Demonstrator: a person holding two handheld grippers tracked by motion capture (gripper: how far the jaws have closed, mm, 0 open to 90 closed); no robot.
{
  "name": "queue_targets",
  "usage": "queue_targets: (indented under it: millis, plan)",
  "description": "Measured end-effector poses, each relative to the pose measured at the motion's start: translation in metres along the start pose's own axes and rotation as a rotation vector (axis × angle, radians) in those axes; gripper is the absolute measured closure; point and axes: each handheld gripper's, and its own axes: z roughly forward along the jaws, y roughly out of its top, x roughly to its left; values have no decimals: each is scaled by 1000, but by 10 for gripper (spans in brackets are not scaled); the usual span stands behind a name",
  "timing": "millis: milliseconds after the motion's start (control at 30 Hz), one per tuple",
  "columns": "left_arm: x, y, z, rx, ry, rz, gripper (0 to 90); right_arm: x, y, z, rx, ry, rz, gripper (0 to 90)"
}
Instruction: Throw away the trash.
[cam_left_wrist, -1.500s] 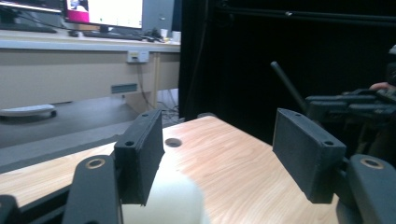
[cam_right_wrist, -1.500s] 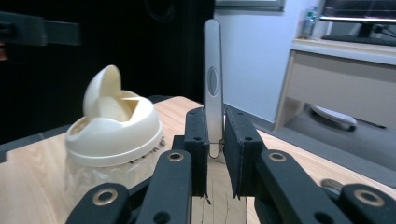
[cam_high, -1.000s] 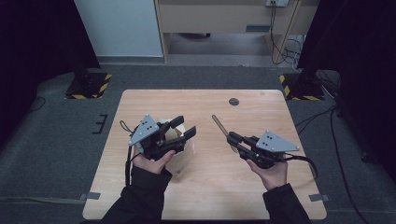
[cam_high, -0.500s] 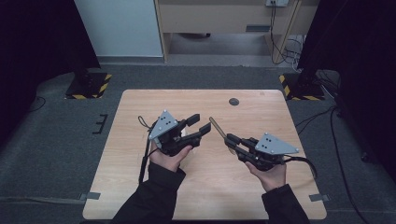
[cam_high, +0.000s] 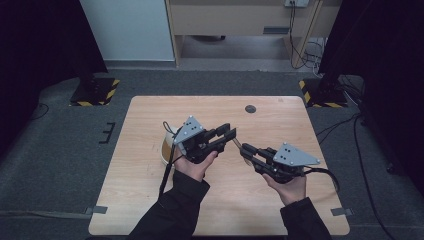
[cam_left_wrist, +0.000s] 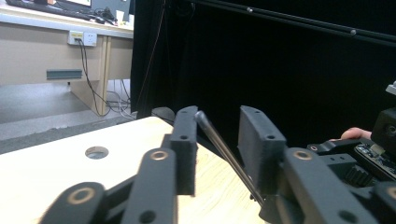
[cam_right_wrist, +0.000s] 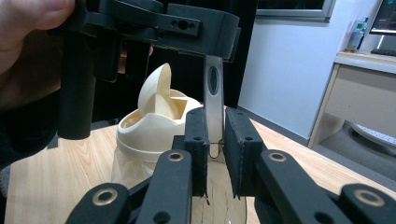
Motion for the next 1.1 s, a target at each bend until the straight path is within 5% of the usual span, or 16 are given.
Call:
queue_targets:
  millis: [333,600,767,1100]
  plan:
    - [-4,1,-2,4,-75,-11,843,2,-3,4,8,8,-3,800]
    - [-2,8,-17,-12,-57,42,867,-2,1,-2,-2,-4,3,777]
    - [-1,17,-46,-34,-41,90,866,-12,1,-11,-4,-62,25,722]
    - [22,27,-116,-112,37,110,865,-48,-38,-34,87,-213,100,584]
